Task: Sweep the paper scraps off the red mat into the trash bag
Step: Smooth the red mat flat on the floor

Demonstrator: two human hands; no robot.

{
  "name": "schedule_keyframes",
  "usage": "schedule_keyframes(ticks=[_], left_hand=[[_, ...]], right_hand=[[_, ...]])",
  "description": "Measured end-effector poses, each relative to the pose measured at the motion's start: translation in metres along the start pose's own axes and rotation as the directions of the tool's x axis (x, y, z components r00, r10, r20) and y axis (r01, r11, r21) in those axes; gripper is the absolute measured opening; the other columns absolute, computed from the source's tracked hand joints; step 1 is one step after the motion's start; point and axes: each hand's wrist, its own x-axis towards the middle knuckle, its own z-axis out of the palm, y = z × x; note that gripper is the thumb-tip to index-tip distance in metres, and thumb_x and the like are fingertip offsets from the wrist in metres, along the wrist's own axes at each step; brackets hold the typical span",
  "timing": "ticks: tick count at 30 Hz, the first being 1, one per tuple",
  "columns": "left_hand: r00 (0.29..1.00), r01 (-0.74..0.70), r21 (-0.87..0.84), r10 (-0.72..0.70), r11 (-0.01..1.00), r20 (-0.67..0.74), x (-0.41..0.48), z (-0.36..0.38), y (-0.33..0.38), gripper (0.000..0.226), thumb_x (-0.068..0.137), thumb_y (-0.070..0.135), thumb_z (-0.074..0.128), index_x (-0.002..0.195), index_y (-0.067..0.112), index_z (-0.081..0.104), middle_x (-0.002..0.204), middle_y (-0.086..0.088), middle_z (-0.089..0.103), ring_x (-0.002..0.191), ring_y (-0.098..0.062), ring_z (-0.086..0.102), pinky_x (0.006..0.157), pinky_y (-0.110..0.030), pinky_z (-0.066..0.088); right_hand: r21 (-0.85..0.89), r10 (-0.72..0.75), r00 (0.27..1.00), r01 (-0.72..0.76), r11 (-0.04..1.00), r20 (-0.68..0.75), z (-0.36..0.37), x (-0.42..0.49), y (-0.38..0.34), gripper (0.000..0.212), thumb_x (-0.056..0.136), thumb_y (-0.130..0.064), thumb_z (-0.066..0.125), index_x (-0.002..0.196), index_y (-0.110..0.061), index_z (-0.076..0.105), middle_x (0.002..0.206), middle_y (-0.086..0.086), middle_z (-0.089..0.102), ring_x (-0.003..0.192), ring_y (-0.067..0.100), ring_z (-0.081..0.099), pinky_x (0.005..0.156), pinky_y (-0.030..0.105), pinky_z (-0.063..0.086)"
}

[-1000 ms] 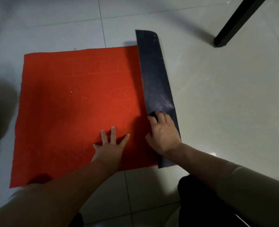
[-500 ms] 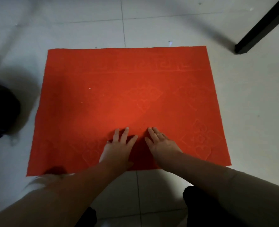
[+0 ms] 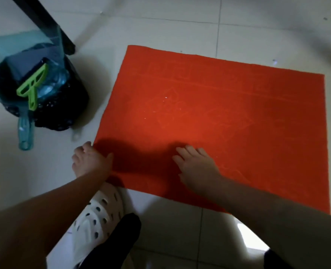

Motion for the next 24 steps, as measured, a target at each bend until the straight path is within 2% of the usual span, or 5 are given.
schedule_keyframes(ticks=[4,10,15,20,24], left_hand=[[0.974,0.216,-0.044,-0.212,0.975,0.086,0.006,0.006,-0.025,0.076,0.079,0.046,0.069,0.134,0.002,0.041,0.132,-0.024,0.045,0.122,-0.042,0.042,0.102,-0.050,0.036],[0.906,0.363,-0.283,-0.265,0.888,0.330,0.036,0.013,-0.046,0.082,0.058,0.050,0.081,0.121,0.009,0.047,0.113,-0.019,0.057,0.102,-0.038,0.055,0.081,-0.054,0.055],[0.920,0.295,-0.098,-0.255,0.950,0.297,0.044,-0.001,-0.045,0.094,0.051,0.061,0.082,0.121,0.006,0.053,0.116,-0.018,0.050,0.108,-0.038,0.048,0.091,-0.050,0.048],[0.983,-0.047,-0.228,0.085,0.973,0.161,0.013,-0.021,-0.024,0.029,0.076,0.028,0.070,0.092,0.005,0.061,0.106,-0.015,0.063,0.088,-0.031,0.062,0.077,-0.043,0.055],[0.813,-0.581,0.115,0.578,0.805,0.066,-0.016,-0.028,-0.008,0.033,0.083,0.029,0.063,0.114,0.018,0.061,0.160,0.000,0.017,0.139,-0.026,0.031,0.103,-0.044,0.042]], right_hand=[[-0.015,0.029,0.995,-0.027,1.000,0.094,0.002,0.027,-0.029,0.061,0.097,-0.030,0.047,0.152,-0.019,0.023,0.162,0.009,0.008,0.147,0.032,0.012,0.114,0.049,0.022],[-0.108,0.015,0.988,0.002,0.994,0.156,0.005,0.031,-0.035,0.060,0.099,-0.028,0.044,0.152,-0.012,0.020,0.160,0.019,0.007,0.144,0.041,0.015,0.108,0.054,0.032],[-0.104,0.005,0.984,0.013,0.994,0.177,0.003,0.033,-0.036,0.061,0.099,-0.025,0.045,0.152,-0.009,0.019,0.159,0.022,0.007,0.144,0.045,0.016,0.107,0.055,0.035],[-0.120,-0.024,0.987,0.044,0.992,0.161,0.004,0.034,-0.033,0.063,0.098,-0.027,0.049,0.152,-0.010,0.020,0.159,0.022,0.009,0.143,0.043,0.019,0.107,0.051,0.036],[-0.119,-0.033,0.987,0.052,0.992,0.157,0.004,0.035,-0.030,0.074,0.091,-0.038,0.059,0.151,-0.014,0.022,0.159,0.018,0.012,0.141,0.040,0.023,0.108,0.048,0.035]])
